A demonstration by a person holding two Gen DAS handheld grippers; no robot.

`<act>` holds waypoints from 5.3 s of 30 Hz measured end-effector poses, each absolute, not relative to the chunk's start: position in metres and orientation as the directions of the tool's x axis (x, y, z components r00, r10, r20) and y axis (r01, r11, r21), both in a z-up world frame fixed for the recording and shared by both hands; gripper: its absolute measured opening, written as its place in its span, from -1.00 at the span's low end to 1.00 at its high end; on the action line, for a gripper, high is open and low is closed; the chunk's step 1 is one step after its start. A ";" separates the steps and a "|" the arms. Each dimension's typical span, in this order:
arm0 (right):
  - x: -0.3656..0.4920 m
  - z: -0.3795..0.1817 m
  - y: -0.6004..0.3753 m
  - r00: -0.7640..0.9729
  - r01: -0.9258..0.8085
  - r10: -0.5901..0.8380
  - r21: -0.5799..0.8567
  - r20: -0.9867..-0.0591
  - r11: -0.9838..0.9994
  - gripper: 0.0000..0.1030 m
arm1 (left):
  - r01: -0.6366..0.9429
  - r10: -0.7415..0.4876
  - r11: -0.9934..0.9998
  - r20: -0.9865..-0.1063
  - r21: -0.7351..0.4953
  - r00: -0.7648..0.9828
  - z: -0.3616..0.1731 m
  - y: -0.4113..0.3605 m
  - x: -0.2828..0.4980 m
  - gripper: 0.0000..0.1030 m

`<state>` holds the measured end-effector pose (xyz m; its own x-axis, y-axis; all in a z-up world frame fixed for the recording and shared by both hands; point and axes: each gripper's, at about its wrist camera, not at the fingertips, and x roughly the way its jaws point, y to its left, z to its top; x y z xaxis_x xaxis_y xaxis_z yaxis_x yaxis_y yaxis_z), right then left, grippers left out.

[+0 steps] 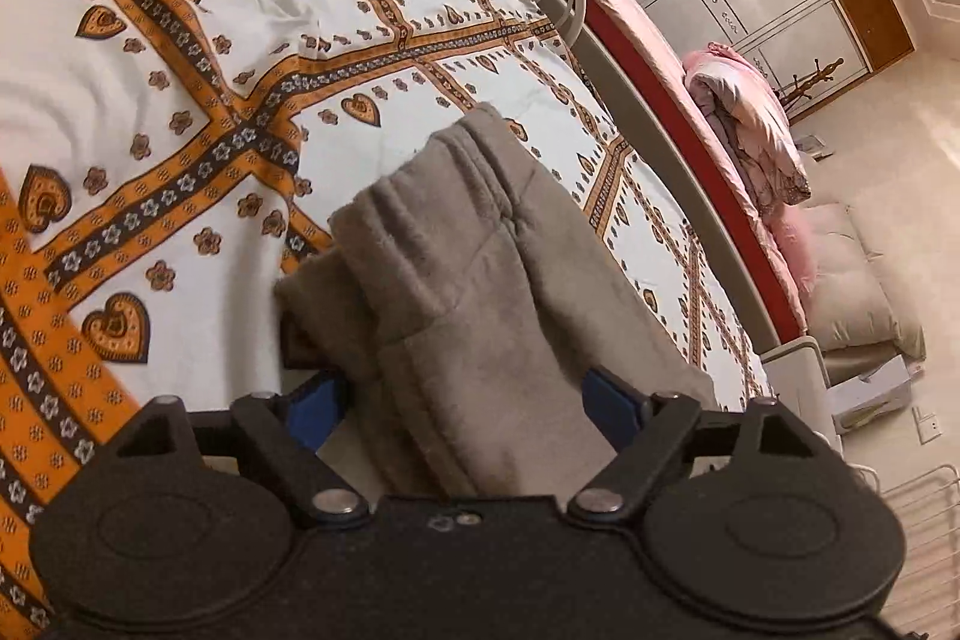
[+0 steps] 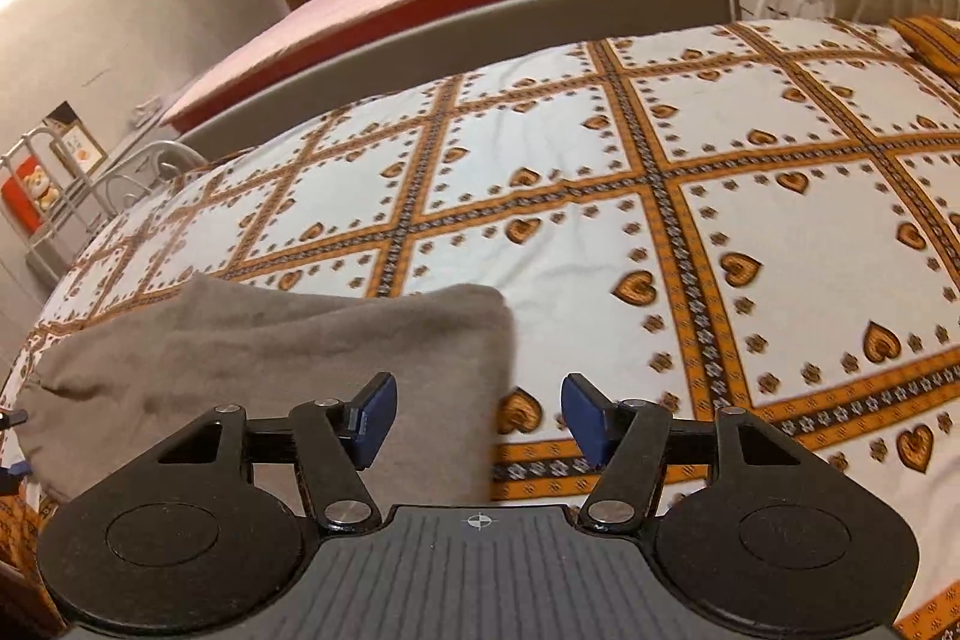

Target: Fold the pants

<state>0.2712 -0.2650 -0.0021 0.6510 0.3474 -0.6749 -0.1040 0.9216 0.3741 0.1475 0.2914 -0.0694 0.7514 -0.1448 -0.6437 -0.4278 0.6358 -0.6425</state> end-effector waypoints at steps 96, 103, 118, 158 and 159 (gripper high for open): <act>0.257 -0.005 -0.291 0.574 -0.135 0.686 0.775 -0.447 0.617 0.20 | 0.163 -0.146 0.986 -0.617 -0.029 0.773 0.005 0.029 0.239 0.73; 0.263 -0.017 -0.269 0.519 -0.104 0.712 0.792 -0.472 0.601 0.20 | 0.092 -0.076 0.996 -0.658 -0.011 0.749 0.001 0.079 0.220 0.73; 0.275 -0.027 -0.235 0.506 -0.039 0.654 0.742 -0.563 0.669 0.20 | 0.046 -0.107 0.993 -0.659 -0.110 0.745 0.000 0.100 0.206 0.73; 0.263 -0.027 -0.246 0.566 -0.009 0.615 0.742 -0.549 0.671 -0.25 | -0.009 -0.034 0.998 -0.699 -0.059 0.714 -0.010 0.107 0.214 0.75; 0.261 -0.022 -0.248 0.572 -0.015 0.609 0.735 -0.550 0.678 -0.16 | -0.012 -0.033 0.998 -0.699 -0.060 0.714 -0.010 0.109 0.213 0.75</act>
<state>0.2609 -0.2476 -0.0222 0.5721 0.6085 -0.5499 -0.0151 0.6782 0.7348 0.2133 0.1090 -0.0105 0.7142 -0.0335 -0.6991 -0.0124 0.9981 -0.0604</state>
